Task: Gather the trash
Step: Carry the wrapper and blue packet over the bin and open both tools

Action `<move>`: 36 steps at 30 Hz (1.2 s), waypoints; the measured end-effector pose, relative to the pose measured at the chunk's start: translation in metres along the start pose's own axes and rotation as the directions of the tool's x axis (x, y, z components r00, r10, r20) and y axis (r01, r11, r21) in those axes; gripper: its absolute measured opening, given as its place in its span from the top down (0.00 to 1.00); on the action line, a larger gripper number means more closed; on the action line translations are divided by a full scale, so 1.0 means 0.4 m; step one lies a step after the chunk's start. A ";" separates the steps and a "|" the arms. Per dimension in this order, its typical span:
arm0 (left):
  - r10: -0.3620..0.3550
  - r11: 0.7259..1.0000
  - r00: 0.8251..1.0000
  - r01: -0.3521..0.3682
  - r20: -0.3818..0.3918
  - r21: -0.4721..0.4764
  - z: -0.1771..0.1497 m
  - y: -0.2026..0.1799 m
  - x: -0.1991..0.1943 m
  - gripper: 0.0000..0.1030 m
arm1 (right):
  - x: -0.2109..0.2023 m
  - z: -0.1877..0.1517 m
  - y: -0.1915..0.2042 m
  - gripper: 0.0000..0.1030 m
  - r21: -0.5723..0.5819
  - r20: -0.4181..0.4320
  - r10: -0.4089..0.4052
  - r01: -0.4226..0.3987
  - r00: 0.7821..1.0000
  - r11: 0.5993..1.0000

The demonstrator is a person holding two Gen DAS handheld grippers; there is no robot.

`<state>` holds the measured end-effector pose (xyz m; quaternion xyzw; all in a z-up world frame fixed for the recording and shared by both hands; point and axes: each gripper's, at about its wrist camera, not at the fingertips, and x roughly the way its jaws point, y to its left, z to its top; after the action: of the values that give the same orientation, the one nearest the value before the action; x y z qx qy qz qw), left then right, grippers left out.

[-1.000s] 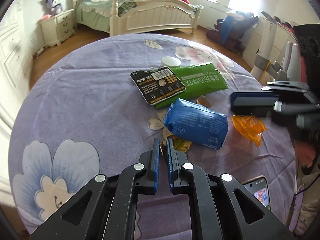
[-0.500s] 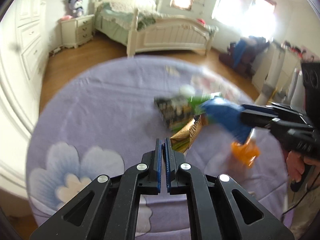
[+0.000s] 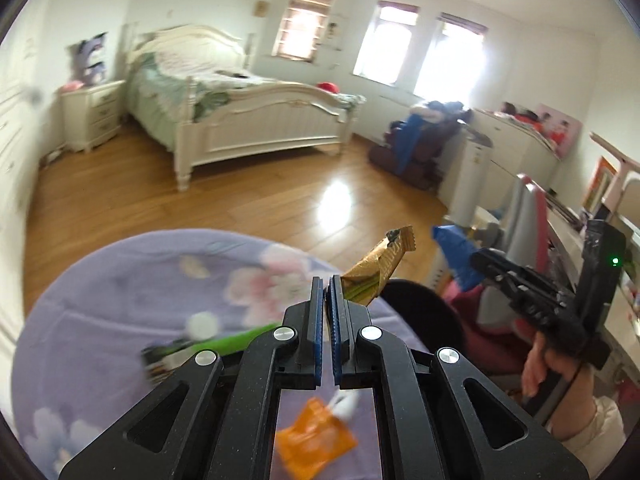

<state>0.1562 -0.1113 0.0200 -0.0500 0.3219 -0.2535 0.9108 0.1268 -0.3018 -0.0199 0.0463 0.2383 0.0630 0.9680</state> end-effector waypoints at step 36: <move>-0.091 0.980 0.971 0.126 -0.223 0.152 -0.025 -0.363 0.455 0.17 | 0.076 -0.169 -0.351 0.31 0.084 -0.178 -0.177 0.195 0.968 0.977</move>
<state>0.2087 -0.3265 -0.0530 0.0358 0.3930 -0.3328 0.8565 0.1360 -0.4323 -0.1101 0.0669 0.3261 -0.0365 0.9423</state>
